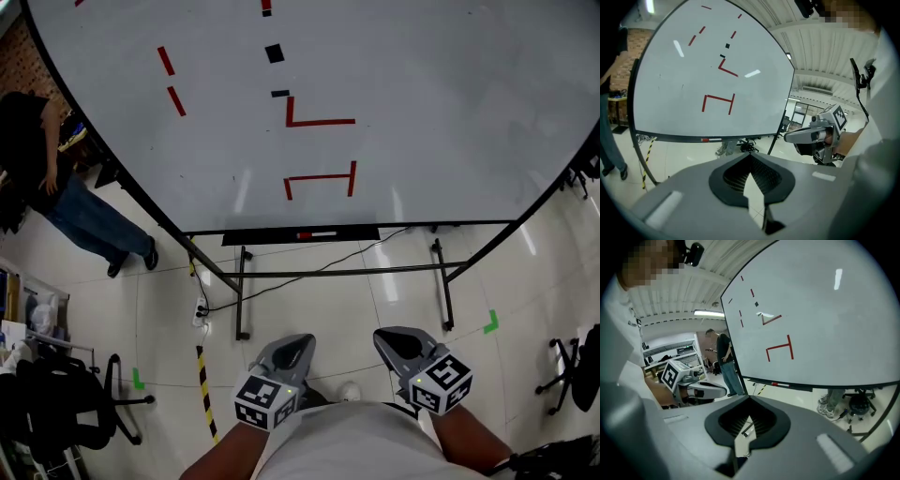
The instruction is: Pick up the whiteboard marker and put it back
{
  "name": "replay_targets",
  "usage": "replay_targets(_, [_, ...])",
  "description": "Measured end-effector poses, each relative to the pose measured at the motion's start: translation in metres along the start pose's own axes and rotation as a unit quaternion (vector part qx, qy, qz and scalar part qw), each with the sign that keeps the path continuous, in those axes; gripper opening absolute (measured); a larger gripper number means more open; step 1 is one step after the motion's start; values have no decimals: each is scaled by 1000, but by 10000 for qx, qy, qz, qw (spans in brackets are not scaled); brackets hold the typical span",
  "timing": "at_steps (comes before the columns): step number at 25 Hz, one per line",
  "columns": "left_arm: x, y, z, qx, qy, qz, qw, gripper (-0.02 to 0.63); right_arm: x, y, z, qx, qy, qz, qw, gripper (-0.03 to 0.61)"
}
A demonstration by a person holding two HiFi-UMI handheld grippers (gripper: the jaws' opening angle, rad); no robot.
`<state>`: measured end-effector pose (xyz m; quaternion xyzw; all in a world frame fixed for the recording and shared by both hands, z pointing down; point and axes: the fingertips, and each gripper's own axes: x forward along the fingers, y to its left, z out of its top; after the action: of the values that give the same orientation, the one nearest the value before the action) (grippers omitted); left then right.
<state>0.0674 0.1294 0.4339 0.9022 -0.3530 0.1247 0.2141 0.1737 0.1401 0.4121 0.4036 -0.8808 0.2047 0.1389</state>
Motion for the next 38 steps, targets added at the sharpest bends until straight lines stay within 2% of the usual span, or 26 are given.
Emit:
replay_targets(5, [-13, -39, -22, -112, 2, 178, 9998, 17, -32, 0, -25, 335, 44, 115, 9994, 2])
replay_targets(8, [-23, -49, -33, -92, 131, 163, 9997, 17, -39, 9, -25, 333, -21, 150, 9993, 2])
replay_targets(12, [-31, -37, -29, -106, 152, 155, 9997, 17, -35, 18, -20, 293, -132, 86, 9994, 2])
replay_targets(19, [-51, -8, -9, 199, 176, -40, 9996, 17, -16, 44, -16, 484, -235, -106, 9985, 2])
replay_targets(23, [-61, 7, -5, 199, 184, -159, 9995, 17, -2, 55, -14, 519, -243, -290, 9979, 2])
replay_targets(32, [-70, 15, -10, 205, 231, -396, 9987, 16, 6, 73, -16, 536, -177, -432, 9975, 2])
replay_targets(38, [-75, 13, -9, 242, 187, -410, 9987, 17, 5, 81, -22, 484, -103, -415, 9979, 2])
